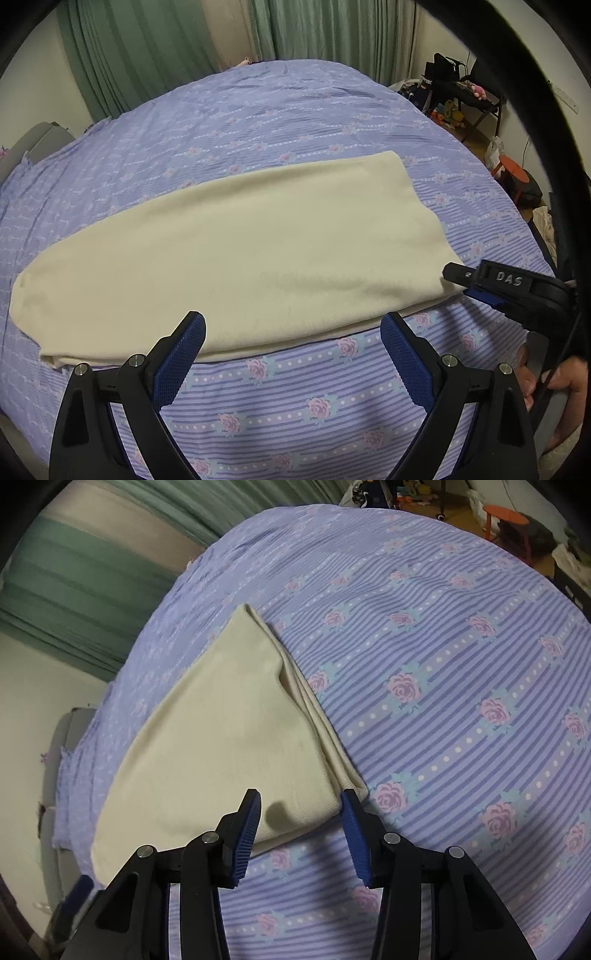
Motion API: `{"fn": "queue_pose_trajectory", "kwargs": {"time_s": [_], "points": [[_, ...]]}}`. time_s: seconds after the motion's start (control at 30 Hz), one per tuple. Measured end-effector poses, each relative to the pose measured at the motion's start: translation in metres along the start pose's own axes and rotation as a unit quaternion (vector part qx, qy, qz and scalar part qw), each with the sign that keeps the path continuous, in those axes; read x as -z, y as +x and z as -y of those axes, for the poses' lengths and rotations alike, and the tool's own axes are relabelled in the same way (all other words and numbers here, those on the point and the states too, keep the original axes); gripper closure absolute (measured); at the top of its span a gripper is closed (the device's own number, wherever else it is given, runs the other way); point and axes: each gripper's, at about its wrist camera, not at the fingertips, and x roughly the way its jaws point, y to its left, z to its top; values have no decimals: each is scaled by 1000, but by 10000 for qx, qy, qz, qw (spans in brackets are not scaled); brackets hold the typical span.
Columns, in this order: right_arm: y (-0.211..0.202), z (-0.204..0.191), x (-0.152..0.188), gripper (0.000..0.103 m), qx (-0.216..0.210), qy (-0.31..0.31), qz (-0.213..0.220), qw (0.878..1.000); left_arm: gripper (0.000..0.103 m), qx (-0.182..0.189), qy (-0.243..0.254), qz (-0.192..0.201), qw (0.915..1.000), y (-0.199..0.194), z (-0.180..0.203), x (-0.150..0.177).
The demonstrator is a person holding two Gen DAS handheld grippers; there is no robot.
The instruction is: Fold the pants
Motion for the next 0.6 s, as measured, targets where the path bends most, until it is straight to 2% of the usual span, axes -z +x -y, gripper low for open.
{"fn": "queue_pose_trajectory", "kwargs": {"time_s": [0.1,0.23,0.27,0.3,0.33,0.5,0.57,0.6], "points": [[4,3,2,59,41,35,-95,9999,6,-27,34,34,10000,-4,2,0],[3,9,2,63,-116,276,-62,9995,6,-32,34,57,10000,-7,3,0],[2,7,1,70,-93,243,-29,9997,6,-26,39,52,10000,-8,4,0],[1,6,0,84,-49,206,2,9998,6,-34,49,55,10000,-8,4,0],[-2,4,-1,91,-19,139,79,9999,6,-44,61,63,10000,-9,5,0],[-32,-14,-10,96,411,-570,620,9956,6,-13,63,59,10000,-10,9,1],[-27,-14,-13,96,630,-793,563,9933,6,-21,78,20,10000,-9,11,3],[-18,-10,-14,96,681,-800,402,9937,6,-13,87,1,10000,-9,12,4]]}}
